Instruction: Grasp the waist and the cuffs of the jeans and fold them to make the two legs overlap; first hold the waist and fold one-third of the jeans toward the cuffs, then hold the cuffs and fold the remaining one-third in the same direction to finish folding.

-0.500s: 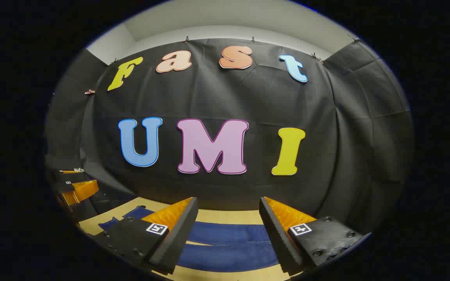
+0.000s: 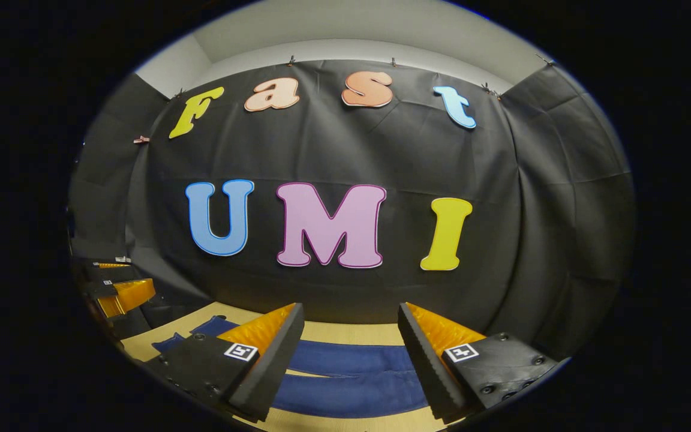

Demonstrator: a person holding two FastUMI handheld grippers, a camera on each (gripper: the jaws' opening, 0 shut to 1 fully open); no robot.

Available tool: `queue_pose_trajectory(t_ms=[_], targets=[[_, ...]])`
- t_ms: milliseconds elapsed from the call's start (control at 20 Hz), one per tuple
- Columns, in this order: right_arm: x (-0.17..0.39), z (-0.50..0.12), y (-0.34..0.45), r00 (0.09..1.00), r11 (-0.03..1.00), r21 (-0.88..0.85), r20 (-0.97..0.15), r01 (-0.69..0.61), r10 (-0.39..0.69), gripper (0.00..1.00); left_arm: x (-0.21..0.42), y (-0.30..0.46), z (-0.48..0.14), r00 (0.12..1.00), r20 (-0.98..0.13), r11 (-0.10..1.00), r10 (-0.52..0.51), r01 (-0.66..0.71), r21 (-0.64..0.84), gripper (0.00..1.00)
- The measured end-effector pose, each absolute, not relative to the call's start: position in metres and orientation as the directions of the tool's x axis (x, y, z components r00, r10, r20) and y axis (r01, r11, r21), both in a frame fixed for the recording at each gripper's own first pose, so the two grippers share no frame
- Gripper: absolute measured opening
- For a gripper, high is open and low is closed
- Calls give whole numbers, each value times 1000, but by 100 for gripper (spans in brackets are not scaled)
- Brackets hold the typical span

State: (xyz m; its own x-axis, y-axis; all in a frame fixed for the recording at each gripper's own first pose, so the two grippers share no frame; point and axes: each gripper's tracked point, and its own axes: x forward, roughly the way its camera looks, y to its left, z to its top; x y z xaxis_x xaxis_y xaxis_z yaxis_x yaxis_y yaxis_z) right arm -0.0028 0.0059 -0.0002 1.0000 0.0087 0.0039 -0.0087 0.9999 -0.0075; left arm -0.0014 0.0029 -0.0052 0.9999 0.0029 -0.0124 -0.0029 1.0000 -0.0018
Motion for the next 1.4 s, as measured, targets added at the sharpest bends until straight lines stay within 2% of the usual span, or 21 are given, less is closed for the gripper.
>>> queue_pose_trajectory(t_ms=[600, 900, 1050, 1200, 1400], targets=[[2, 0, 4, 1000, 1000, -8, 8, -8, 8, 97, 2, 14, -14, 999, -28, 999, 29, -29, -17, 96], [7, -1, 6, 1000, 1000, -14, 6, -9, 9, 97, 9, 56, -34, 996, -47, 997, 73, -71, 37, 95], [9, -8, 6, 1000, 1000, -23, -9, -9, 9, 97, 16, 99, -57, 991, -77, 988, 106, -96, 122, 98], [10, -15, 9, 999, 999, -31, -30, -12, 11, 97, 24, 151, -101, 979, -161, 952, 122, -69, 299, 98], [17, -26, 8, 999, 998, -57, -49, -15, 13, 97, 29, 213, -166, 941, -316, 822, 119, 85, 563, 98]])
